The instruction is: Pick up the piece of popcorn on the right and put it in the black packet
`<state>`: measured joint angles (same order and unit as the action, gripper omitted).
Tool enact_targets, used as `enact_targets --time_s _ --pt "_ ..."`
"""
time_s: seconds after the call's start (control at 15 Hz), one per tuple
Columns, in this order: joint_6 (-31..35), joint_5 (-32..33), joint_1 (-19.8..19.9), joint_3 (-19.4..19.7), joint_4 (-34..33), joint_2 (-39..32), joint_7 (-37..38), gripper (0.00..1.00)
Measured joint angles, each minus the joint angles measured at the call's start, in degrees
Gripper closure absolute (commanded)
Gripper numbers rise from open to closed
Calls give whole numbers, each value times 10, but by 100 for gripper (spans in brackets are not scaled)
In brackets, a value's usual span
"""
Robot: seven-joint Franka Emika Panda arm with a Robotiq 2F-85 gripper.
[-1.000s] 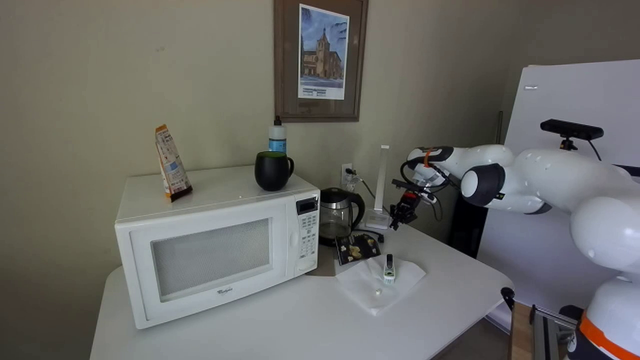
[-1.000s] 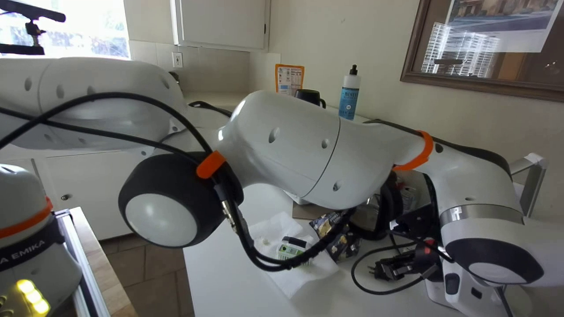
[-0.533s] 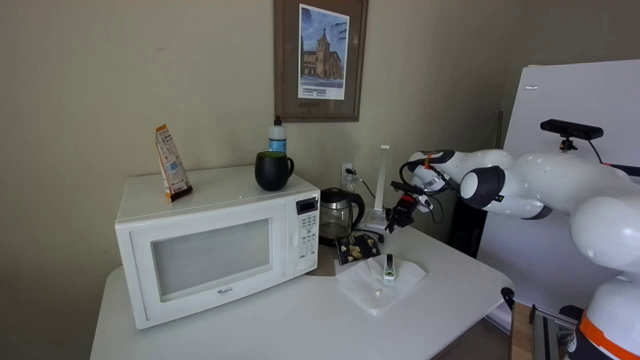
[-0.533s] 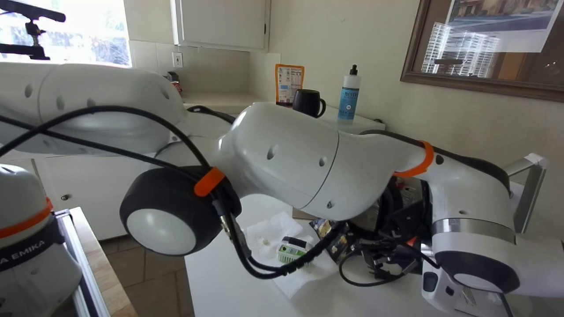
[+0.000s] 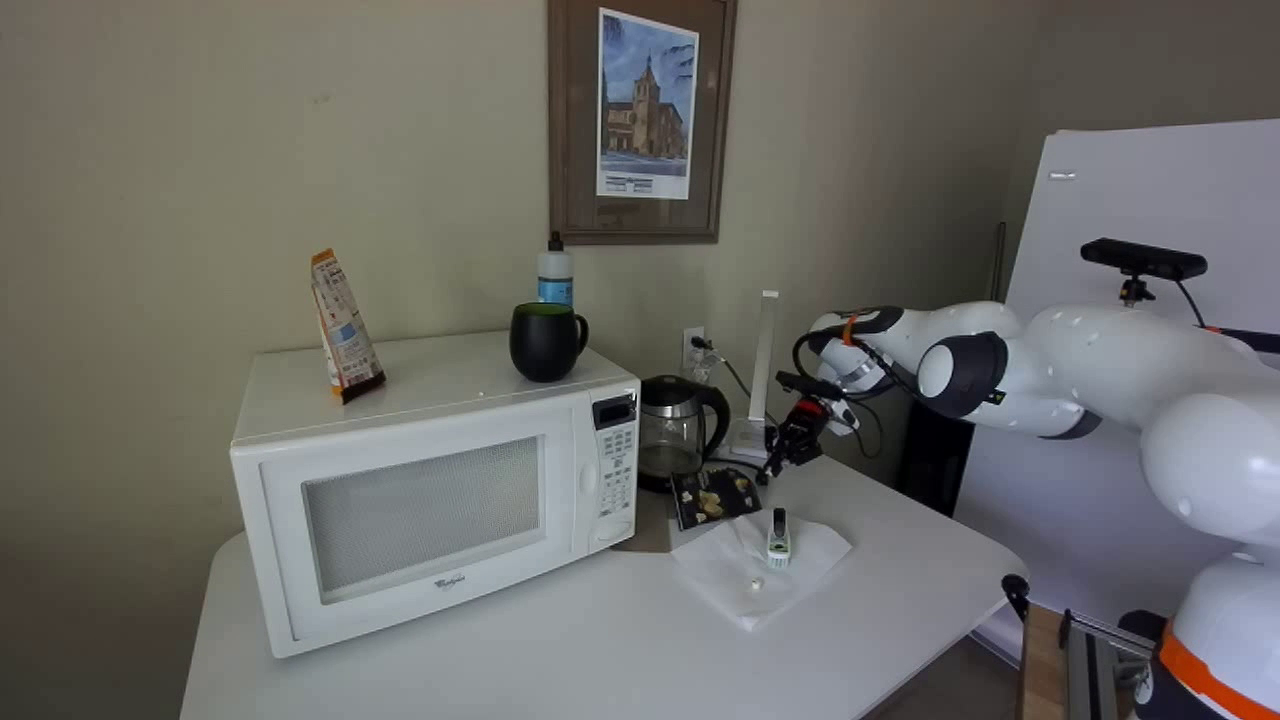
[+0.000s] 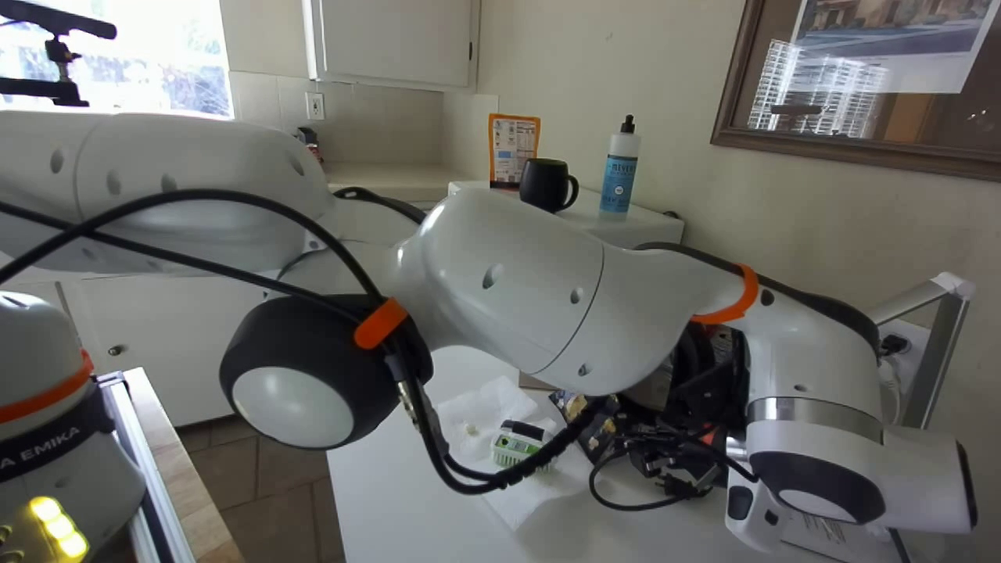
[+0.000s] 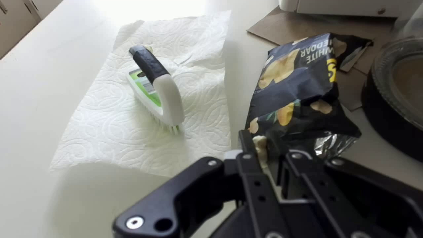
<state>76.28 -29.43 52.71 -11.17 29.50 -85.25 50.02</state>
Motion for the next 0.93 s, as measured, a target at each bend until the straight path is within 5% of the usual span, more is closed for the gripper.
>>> enact_targets --time_s 0.93 --pt "68 -42 -1 7 41 -1 -55 96"
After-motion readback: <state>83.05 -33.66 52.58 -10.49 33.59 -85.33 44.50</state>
